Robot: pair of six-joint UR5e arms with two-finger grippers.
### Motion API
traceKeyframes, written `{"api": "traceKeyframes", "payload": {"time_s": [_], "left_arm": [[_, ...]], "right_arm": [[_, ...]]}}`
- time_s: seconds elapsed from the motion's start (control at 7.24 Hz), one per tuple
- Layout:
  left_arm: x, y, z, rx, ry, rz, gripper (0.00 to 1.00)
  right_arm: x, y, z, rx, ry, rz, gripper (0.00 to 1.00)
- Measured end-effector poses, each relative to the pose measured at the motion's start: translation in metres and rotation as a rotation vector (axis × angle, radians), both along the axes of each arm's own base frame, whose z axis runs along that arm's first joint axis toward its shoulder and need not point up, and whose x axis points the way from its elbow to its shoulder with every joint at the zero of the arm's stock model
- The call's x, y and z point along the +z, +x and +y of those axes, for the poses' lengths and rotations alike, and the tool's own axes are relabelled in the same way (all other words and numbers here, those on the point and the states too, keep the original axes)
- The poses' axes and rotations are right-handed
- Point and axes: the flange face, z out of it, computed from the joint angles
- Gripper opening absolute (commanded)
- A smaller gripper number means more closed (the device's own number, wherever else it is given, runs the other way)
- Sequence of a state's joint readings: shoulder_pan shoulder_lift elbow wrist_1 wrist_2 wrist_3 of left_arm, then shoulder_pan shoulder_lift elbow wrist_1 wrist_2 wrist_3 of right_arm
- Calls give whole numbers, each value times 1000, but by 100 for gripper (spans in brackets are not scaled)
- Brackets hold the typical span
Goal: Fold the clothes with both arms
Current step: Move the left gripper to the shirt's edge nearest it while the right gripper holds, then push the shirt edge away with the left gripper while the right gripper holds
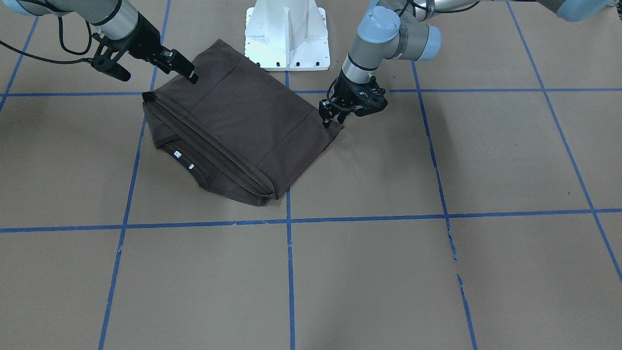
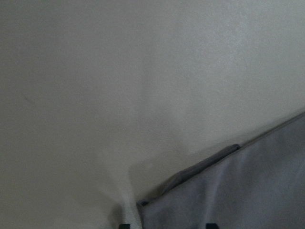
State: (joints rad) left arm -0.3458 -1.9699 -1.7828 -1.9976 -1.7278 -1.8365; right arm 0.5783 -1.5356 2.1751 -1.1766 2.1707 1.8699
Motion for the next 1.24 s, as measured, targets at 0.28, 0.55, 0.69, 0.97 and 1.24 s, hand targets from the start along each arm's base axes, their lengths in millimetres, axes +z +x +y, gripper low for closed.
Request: {"api": "traceKeyframes", "payload": {"time_s": [0.28, 0.55, 0.69, 0.97, 1.24], "left_arm": [[1, 1, -3, -5, 1, -4, 0], [-3, -16, -26, -43, 10, 5, 0], [-4, -34, -52, -82, 28, 4, 0], [-3, -67, -135, -174, 99, -26, 0], [-13, -68, -261, -292, 138, -37, 0]], "right_arm": [[-2, 0, 1, -2, 2, -4, 100], [-5, 0, 0, -2, 5, -10, 100], [-8, -2, -1, -1, 10, -17, 100], [-14, -4, -3, 2, 19, -26, 100], [-18, -12, -7, 7, 29, -33, 100]]}}
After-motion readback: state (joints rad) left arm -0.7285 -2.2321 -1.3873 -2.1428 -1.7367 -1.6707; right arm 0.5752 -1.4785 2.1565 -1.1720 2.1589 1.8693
